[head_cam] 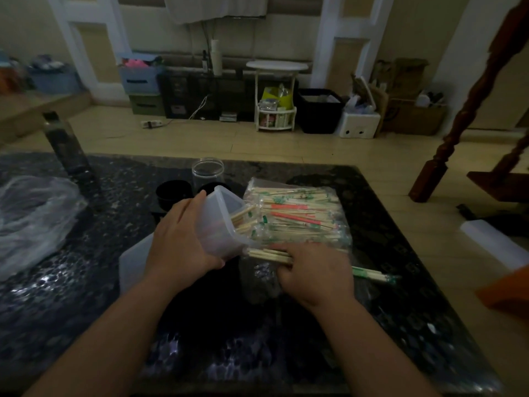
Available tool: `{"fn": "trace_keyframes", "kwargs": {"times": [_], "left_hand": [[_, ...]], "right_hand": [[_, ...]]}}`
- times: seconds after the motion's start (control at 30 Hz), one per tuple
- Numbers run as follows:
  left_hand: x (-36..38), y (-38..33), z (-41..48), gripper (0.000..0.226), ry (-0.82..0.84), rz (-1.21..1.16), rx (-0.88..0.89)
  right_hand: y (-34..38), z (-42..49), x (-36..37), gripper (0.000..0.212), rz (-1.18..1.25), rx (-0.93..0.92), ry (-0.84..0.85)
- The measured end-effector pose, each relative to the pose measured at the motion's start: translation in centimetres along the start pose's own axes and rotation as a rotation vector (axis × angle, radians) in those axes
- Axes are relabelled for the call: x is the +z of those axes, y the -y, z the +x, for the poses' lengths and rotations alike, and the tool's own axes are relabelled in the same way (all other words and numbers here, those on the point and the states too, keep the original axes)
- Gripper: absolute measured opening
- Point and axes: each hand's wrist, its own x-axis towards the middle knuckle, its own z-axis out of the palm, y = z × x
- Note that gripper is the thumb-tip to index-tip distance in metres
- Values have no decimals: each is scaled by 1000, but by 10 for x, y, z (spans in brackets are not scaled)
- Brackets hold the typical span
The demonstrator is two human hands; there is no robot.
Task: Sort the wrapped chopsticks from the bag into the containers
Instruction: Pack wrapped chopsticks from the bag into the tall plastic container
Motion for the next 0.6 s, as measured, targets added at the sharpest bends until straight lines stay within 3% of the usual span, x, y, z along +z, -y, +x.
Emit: {"fn": "trace_keyframes", "kwargs": {"times": [0.27, 0.4, 0.5, 0.6], "left_hand": [[5, -5, -4, 134, 23, 74, 29], [4, -3, -6, 133, 16, 70, 46], [3, 1, -6, 133, 8, 81, 51], [3, 1, -6, 133, 13, 89, 57]], "right_hand": [[-7, 11, -23, 24, 8, -83, -379], [-16, 18, -24, 20, 38, -224, -562], [-18, 21, -27, 26, 37, -176, -625], [-17, 22, -26, 26, 187, -129, -707]]}}
